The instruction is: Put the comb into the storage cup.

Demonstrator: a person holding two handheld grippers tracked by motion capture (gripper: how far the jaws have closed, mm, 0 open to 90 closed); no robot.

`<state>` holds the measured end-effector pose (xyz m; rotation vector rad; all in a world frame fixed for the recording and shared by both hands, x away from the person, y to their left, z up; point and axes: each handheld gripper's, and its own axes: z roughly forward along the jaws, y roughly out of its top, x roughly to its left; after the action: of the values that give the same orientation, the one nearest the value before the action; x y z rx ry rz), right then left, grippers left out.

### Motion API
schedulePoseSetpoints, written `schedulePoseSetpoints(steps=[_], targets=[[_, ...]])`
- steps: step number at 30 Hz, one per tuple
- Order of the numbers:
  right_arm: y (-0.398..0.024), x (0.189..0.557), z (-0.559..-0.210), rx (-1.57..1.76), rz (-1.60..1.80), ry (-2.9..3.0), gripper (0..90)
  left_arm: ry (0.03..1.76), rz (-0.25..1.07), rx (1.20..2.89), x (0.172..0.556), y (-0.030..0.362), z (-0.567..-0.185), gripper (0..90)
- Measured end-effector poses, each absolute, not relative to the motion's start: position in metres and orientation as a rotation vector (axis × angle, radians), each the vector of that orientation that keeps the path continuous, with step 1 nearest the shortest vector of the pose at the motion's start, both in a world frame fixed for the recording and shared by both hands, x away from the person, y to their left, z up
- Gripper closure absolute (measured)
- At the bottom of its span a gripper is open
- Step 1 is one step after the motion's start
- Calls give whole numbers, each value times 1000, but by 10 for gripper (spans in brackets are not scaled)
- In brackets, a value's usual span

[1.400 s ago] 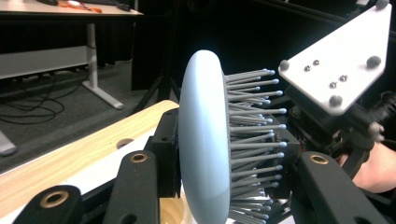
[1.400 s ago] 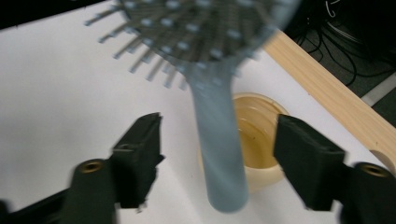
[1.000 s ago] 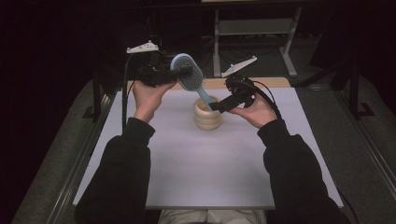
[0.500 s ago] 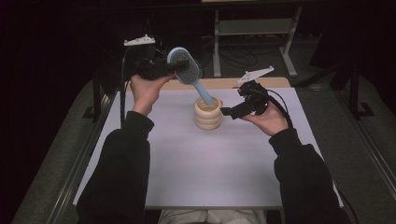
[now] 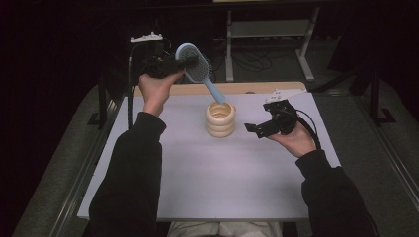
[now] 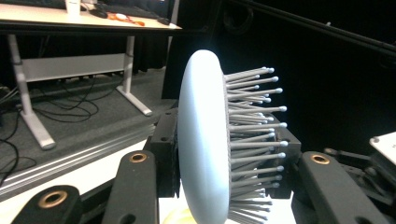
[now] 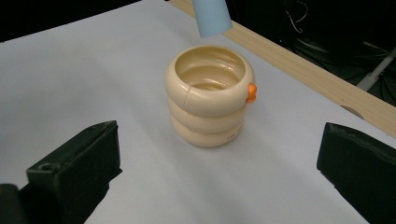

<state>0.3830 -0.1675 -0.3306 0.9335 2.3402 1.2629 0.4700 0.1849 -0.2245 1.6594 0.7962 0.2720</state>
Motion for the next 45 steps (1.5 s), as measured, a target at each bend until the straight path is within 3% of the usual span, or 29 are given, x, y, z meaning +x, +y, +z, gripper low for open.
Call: schedulePoseSetpoints(steps=[16, 45], targets=[[-197, 367, -366, 980, 1330, 2321, 0, 791, 270, 1666, 476, 183, -243, 565], [-214, 352, -382, 980, 1323, 2318, 0, 835, 243, 1681, 486, 166, -289, 563]])
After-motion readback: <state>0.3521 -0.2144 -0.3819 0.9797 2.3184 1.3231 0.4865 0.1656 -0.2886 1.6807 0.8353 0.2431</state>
